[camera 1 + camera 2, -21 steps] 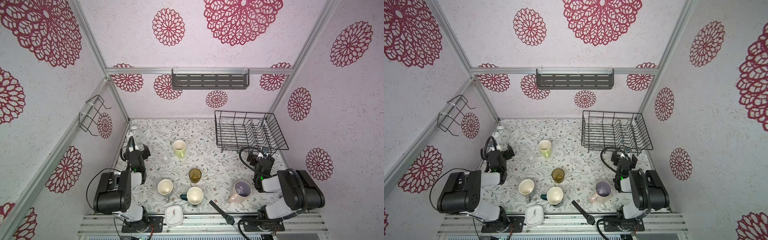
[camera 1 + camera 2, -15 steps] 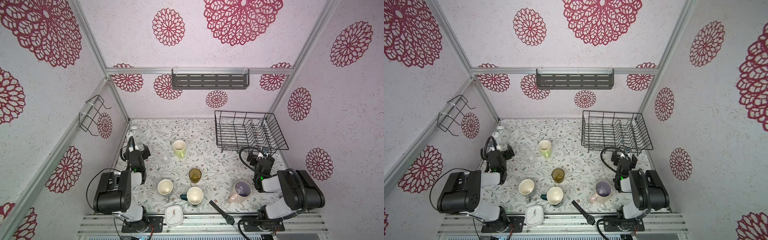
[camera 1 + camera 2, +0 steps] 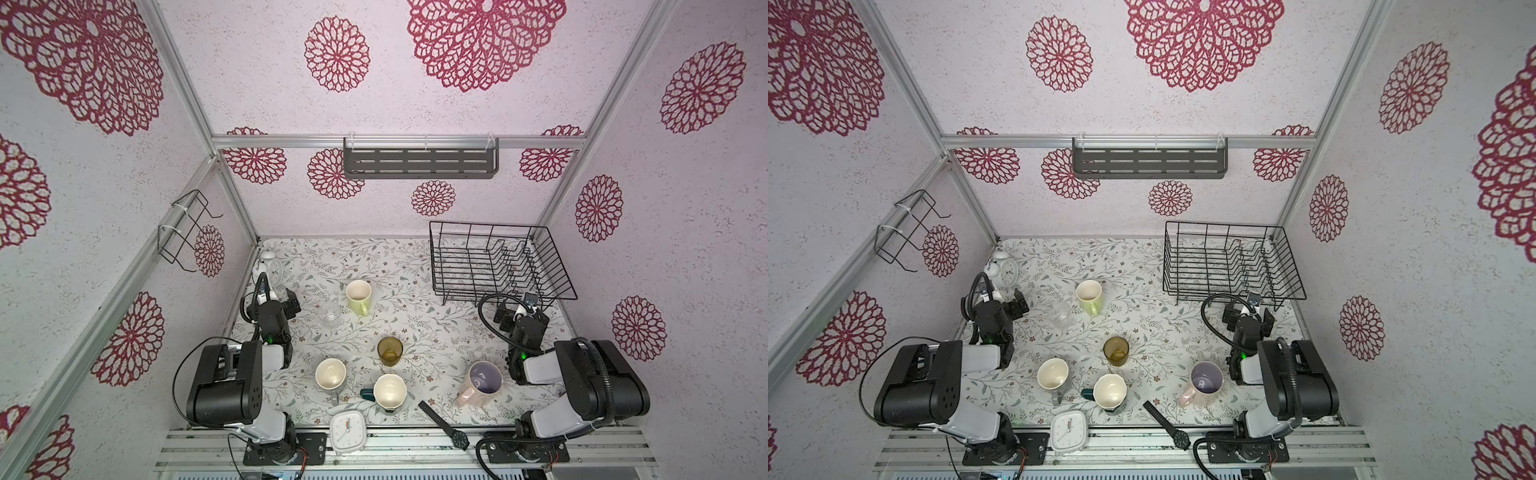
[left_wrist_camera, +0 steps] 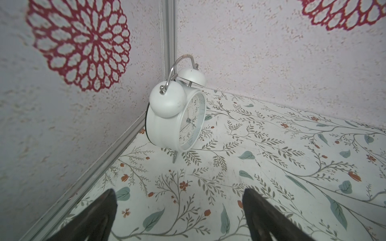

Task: Load cups into a dish rack
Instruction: Move the dish rack to the top-center of the table.

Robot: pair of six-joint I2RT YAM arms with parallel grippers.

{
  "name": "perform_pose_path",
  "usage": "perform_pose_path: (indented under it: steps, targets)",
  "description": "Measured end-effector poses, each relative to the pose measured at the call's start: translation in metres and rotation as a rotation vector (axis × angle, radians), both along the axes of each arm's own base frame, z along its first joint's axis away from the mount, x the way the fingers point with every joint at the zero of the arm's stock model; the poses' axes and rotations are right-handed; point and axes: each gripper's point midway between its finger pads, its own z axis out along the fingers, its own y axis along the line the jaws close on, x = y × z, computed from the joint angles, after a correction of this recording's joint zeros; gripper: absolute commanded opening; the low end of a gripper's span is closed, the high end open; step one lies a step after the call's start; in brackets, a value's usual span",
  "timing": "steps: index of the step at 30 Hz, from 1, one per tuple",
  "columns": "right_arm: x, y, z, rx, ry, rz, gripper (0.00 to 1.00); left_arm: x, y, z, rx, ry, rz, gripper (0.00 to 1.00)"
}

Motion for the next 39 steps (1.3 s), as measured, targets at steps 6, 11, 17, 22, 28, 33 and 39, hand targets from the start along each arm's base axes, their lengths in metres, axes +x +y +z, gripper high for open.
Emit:
perform_pose_path:
  steps: [6, 11, 17, 22, 28, 33, 39]
  targets:
    - [0.000, 0.000, 0.000, 0.000, -0.001, 0.000, 0.99, 0.000, 0.000, 0.001, 0.001, -0.004, 0.003, 0.97]
    - [-0.008, 0.008, 0.009, -0.002, -0.007, 0.045, 0.99, -0.009, -0.012, 0.026, 0.029, -0.013, -0.012, 0.97]
    - [-0.005, 0.006, 0.086, 0.082, -0.121, -0.002, 0.99, -0.019, -0.048, 0.149, 0.045, -0.208, -0.072, 0.97]
    - [-0.015, -0.008, 0.123, 0.245, -0.182, -0.101, 0.99, -0.038, -0.056, 0.207, -0.081, -0.273, -0.095, 0.97]
    - [0.003, -0.008, 0.102, 0.327, 0.054, -0.115, 0.97, -0.059, -0.031, 0.211, -0.390, -0.226, 0.012, 0.97]
    - [0.062, 0.009, 0.112, 0.357, 0.296, -0.052, 0.98, -0.056, -0.041, 0.187, -0.537, -0.097, -0.049, 0.97]
    - [0.094, 0.012, 0.089, 0.324, 0.511, -0.004, 0.87, -0.049, -0.076, 0.161, -0.623, 0.049, -0.187, 0.97]
